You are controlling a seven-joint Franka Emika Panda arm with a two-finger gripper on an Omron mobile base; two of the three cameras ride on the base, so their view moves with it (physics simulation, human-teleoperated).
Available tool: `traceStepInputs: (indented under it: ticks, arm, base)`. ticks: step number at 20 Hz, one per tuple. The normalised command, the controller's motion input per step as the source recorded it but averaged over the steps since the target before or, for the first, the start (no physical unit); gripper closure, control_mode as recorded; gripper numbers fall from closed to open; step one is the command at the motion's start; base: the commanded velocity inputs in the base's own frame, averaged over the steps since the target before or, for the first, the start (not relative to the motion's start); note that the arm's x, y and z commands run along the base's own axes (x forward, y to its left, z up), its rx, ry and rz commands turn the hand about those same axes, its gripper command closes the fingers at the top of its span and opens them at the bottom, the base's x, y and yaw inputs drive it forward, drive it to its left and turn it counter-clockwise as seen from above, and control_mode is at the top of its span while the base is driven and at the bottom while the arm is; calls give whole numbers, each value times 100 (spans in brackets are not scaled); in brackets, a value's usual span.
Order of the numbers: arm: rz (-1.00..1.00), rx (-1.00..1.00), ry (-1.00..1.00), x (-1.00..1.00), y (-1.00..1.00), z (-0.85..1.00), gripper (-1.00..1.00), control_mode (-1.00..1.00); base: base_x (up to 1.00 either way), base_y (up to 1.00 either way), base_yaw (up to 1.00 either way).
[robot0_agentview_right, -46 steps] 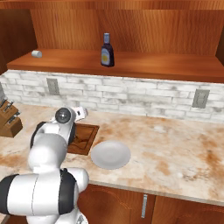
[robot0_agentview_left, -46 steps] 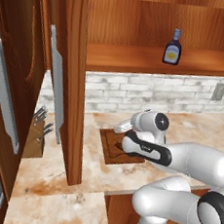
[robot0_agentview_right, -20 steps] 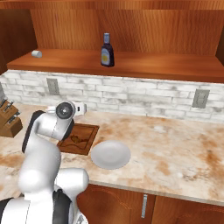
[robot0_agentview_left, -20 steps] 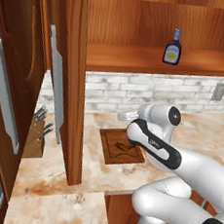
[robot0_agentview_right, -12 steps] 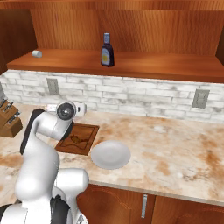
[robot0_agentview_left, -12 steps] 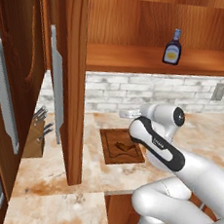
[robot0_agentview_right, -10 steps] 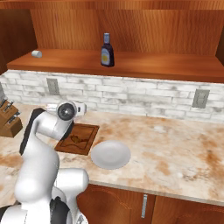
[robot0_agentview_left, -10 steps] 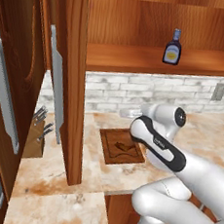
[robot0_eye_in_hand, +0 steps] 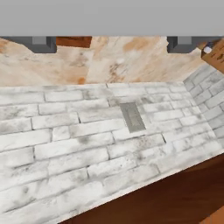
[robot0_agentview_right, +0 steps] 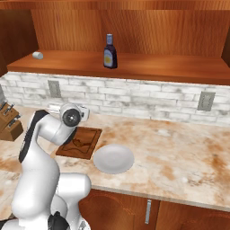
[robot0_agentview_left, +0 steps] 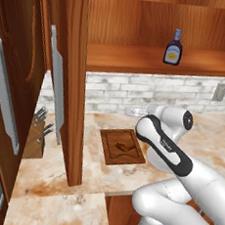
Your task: Pick the chicken drumstick from the plate and place it on the cutting board. Then pick the condiment bottle from the cabinet and place it next to the cutting board.
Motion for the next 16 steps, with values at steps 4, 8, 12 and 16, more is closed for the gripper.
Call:
traceStepInputs:
  ticks: [4, 8, 12, 16]
  arm:
    - [0, 12, 5, -11, -4, 6, -100, -100]
    - [0, 13, 5, -10, -2, 8, -100, -100]
    - [0, 13, 6, -9, 0, 10, -100, -100]
    - [0, 14, 6, -8, 0, 6, -100, -100]
  base:
    - [0, 0, 0]
    - [0, 0, 0]
    - [0, 0, 0]
    - [0, 0, 0]
